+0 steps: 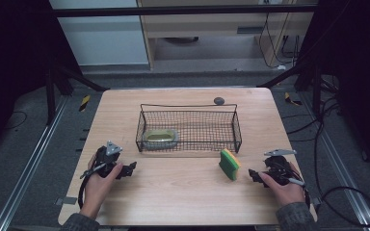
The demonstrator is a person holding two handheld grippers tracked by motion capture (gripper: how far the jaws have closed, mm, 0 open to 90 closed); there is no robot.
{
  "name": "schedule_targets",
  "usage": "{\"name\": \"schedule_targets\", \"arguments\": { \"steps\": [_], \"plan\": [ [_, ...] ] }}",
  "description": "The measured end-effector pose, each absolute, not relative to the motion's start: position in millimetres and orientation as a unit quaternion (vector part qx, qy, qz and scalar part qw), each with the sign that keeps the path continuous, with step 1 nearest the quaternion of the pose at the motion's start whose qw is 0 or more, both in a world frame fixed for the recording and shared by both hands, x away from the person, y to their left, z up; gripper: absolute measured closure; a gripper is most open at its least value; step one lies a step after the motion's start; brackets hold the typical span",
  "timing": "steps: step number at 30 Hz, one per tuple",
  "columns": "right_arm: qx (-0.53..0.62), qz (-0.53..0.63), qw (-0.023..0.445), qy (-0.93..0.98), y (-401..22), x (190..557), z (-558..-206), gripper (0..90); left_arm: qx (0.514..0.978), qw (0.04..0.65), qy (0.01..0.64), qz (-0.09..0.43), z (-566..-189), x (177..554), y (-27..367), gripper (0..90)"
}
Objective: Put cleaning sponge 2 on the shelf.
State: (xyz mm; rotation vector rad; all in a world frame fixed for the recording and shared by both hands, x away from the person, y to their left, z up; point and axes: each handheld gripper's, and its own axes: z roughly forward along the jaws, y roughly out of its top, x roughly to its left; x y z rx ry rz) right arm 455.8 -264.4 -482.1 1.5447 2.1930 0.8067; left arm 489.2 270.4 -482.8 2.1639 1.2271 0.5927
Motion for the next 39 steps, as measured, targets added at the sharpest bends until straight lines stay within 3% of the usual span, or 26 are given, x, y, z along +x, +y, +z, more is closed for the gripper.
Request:
{"name": "schedule_targets", "arguments": {
  "steps": [7, 15, 22, 31, 39],
  "plan": [
    [0.507, 0.254, 0.156, 0.809, -246.9, 441.3, -468.0, 16.7, 0.811, 0.283, 0.478, 0.185, -498.2, 494.6, 274.8, 6.0],
    [0.483, 0.226, 0.154, 0.832, -230.3, 438.5, -434.7, 17.7, 0.807, 0.304, 0.468, 0.192, -504.0, 497.1, 277.5, 0.0],
    [0.485, 0.23, 0.127, 0.834, -218.2, 434.1, -407.1, 20.1, 0.797, 0.328, 0.465, 0.202, -508.6, 493.7, 279.1, 0.0],
    [0.46, 0.211, 0.124, 0.854, -189.6, 446.2, -380.5, 19.4, 0.796, 0.327, 0.468, 0.203, -508.5, 496.3, 278.1, 0.0],
    [0.448, 0.199, 0.119, 0.863, -164.7, 460.1, -377.7, 20.2, 0.795, 0.327, 0.468, 0.204, -508.6, 496.3, 278.1, 0.0]
  ]
}}
